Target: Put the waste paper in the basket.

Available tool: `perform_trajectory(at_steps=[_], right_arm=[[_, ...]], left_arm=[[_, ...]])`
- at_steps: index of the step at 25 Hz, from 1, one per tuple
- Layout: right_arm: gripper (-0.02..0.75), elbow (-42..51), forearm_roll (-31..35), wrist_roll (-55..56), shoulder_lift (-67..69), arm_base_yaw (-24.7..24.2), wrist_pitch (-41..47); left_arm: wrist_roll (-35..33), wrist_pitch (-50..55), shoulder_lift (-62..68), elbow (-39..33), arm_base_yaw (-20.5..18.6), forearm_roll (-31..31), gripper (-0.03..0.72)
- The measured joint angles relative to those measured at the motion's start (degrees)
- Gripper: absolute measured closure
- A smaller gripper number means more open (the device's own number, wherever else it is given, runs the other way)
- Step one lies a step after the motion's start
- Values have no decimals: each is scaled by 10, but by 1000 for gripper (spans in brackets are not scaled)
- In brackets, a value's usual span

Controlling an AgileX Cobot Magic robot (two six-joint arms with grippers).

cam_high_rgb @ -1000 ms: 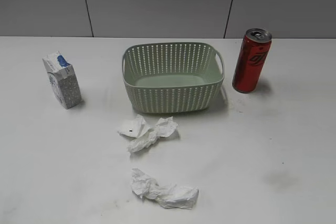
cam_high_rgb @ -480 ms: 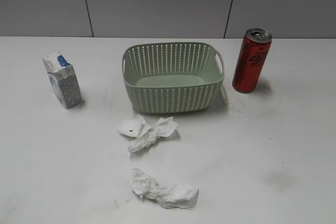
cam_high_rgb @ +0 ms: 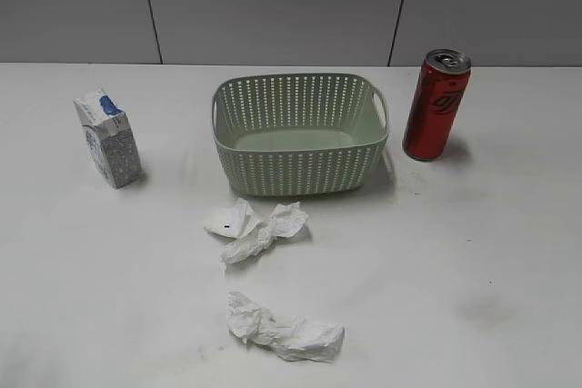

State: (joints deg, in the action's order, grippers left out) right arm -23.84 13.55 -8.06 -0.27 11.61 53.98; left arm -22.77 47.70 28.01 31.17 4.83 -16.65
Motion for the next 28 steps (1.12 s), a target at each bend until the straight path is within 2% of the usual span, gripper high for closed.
perform_trajectory(at_steps=[7,11,17,21,24,28], right_arm=[[149,0,0,-1,0,0,0],[149,0,0,-1,0,0,0],[149,0,0,-1,0,0,0],[149,0,0,-1,0,0,0],[149,0,0,-1,0,0,0],[149,0,0,-1,0,0,0]], left_arm=[[-21,-50,187,4,99,0,78],[-21,-53,293,38,171,11,86],[-22,-53,453,123,316,19,95],[-22,-54,559,189,396,19,95],[-22,-57,643,234,433,19,95],[-22,-60,731,278,455,19,97]])
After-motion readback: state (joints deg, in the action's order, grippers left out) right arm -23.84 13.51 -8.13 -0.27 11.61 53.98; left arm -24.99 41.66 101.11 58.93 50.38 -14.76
